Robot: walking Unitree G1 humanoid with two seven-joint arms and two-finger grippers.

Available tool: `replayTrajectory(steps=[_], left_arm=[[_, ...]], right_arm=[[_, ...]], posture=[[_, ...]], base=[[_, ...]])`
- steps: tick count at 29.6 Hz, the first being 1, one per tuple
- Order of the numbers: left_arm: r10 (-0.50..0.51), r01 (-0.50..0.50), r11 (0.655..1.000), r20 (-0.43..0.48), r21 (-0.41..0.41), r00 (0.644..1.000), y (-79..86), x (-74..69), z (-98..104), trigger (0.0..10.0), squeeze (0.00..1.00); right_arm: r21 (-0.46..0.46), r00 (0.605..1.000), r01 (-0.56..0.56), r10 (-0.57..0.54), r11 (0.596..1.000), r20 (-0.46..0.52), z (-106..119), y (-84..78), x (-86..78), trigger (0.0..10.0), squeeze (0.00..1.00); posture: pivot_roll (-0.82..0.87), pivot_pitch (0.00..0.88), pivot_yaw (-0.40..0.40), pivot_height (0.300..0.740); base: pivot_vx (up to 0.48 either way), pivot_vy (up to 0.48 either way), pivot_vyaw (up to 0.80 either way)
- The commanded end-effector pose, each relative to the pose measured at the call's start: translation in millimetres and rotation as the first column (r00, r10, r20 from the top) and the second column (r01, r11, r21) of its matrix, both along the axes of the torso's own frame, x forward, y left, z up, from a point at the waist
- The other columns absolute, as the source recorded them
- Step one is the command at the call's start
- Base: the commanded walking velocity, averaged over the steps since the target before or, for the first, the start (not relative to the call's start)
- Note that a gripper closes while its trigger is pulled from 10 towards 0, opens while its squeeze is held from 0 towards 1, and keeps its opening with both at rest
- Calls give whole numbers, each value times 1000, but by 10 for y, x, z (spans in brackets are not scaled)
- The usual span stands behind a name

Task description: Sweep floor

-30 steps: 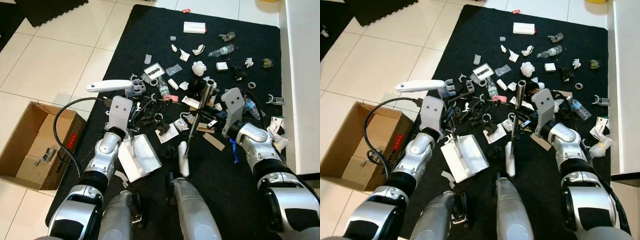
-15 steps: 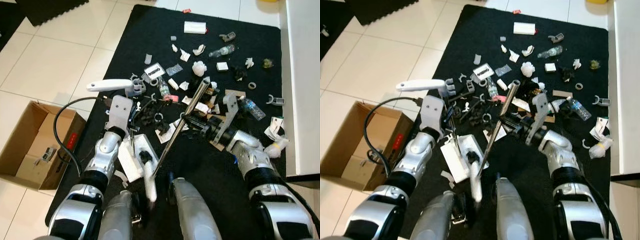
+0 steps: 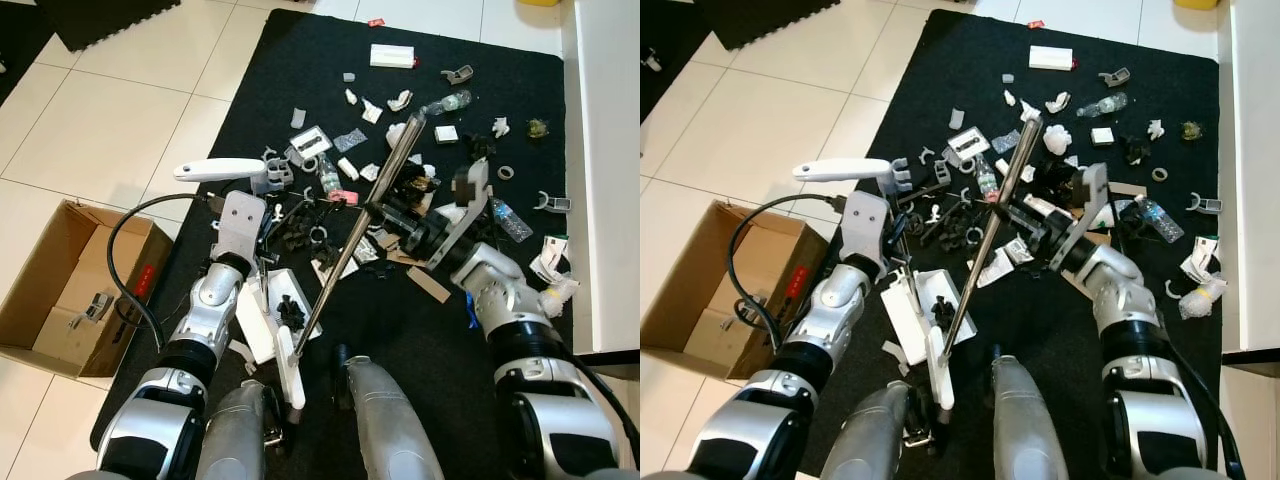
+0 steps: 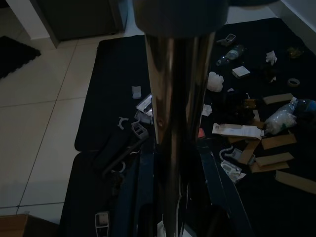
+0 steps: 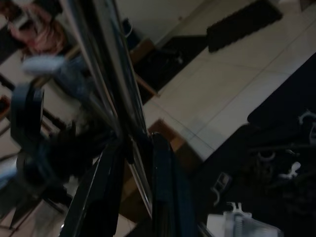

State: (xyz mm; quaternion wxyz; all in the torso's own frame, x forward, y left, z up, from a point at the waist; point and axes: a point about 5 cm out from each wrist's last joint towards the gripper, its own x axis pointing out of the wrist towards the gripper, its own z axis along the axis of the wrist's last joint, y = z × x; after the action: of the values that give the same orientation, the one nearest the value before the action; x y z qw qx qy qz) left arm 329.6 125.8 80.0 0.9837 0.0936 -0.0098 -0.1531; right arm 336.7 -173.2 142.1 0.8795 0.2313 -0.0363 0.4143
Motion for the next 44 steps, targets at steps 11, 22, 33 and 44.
replayTrajectory(steps=[11,22,33,44], left_arm=[[37,-44,993,66,109,997,112,-31,30,10000,0],[109,-148,977,240,153,965,188,3,288,10000,0],[172,-278,940,425,200,889,314,66,630,10000,0],[165,-324,918,523,229,836,305,95,814,10000,0]], right_arm=[[162,965,259,-263,952,6,261,-58,192,10000,0],[-2,774,629,-626,777,-92,64,-152,310,10000,0],[-23,691,721,-721,693,-57,127,-252,378,10000,0],[-51,727,682,-684,729,-61,-10,-54,349,10000,0]], posture=[[28,270,42,740],[37,267,44,740],[37,262,39,740],[37,253,34,740]], base=[[0,0,0],[0,0,0],[0,0,0],[0,0,0]])
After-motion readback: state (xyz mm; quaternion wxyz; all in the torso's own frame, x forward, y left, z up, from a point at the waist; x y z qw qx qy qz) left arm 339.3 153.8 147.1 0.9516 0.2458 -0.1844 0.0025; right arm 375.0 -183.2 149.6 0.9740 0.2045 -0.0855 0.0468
